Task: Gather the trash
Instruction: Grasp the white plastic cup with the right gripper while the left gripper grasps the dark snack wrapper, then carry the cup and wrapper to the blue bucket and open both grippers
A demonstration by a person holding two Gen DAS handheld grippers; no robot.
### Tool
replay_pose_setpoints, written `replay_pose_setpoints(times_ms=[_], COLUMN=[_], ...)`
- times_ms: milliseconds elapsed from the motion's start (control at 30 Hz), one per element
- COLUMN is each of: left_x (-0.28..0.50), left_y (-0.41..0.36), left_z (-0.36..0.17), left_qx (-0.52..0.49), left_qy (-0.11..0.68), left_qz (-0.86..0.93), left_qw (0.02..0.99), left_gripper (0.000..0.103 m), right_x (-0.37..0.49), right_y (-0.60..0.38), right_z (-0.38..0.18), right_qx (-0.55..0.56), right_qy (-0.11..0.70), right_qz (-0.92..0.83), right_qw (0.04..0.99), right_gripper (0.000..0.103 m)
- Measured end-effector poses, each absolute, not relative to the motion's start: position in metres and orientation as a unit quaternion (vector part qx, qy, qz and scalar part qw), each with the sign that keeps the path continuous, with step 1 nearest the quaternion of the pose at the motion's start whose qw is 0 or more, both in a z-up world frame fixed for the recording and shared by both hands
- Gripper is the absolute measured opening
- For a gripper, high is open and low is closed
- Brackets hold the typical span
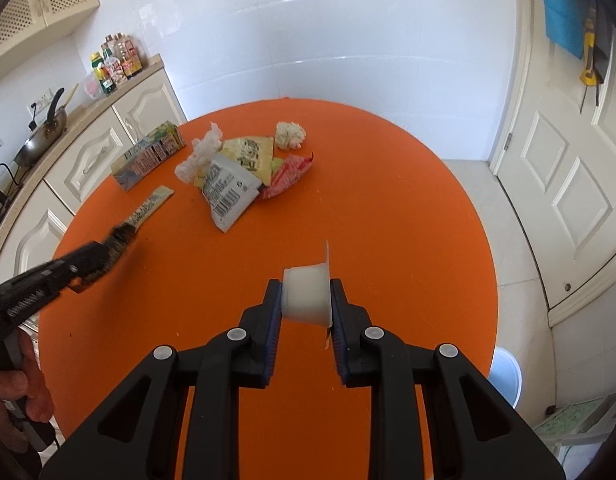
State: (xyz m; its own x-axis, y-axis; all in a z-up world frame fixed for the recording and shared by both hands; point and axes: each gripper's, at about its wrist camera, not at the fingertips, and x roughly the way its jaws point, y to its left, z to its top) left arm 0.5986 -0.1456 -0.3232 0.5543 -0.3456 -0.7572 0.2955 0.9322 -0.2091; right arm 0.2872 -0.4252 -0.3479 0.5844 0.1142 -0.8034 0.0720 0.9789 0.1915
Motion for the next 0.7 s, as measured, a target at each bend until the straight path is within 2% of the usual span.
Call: replay_pose_setpoints(times_ms=[67, 133, 200, 267, 300, 333, 433, 700], left_x=[0.583, 0.587, 0.598, 0.602, 0.604, 0.602, 0.597, 0.574], left_y=[-0.160, -0.169, -0.169, -0.176, -0.176, -0.177, -0.177, -0.186], left_z=[-0.329, -0.331, -0.332, -0.338, -0.338, -0.337, -0.343, -0.331], left_qx=[-0.014, -0.003, -0.005, 0.003, 0.004, 0.004, -0.012, -0.030], left_qy=[0.437, 0.445, 0.441, 0.437, 0.436, 0.436, 0.436, 0.420], left_qz=[-0.177, -0.171, -0.170, -0.167, -0.168, -0.171, -0.194, -0.235], left_qw=[0.882, 0.879, 0.881, 0.884, 0.884, 0.884, 0.879, 0.876], left_gripper=[0.011, 0.032, 0.035, 0.031, 0.018, 0.011, 0.005, 0.002], right_x=[0.285, 0.284, 0.283, 0.283, 0.283, 0.282, 0.280, 0.276], right_y=[-0.424, -0.423, -0.422, -0.422, -0.422, -0.422, -0.423, -0.434], right_z=[-0.350, -0.351, -0.351, -0.351, -0.351, -0.351, -0.349, -0.342], right_qx=[0.102, 0.101, 0.101, 0.101, 0.102, 0.102, 0.103, 0.107], right_qy=[0.457, 0.458, 0.458, 0.459, 0.458, 0.458, 0.457, 0.448], right_qz=[0.013, 0.014, 0.014, 0.013, 0.013, 0.013, 0.013, 0.009], right_qw=[0.883, 0.883, 0.883, 0.883, 0.883, 0.883, 0.883, 0.887], right_gripper=[0.022, 0.022, 0.022, 0.022, 0.022, 0.022, 0.022, 0.022])
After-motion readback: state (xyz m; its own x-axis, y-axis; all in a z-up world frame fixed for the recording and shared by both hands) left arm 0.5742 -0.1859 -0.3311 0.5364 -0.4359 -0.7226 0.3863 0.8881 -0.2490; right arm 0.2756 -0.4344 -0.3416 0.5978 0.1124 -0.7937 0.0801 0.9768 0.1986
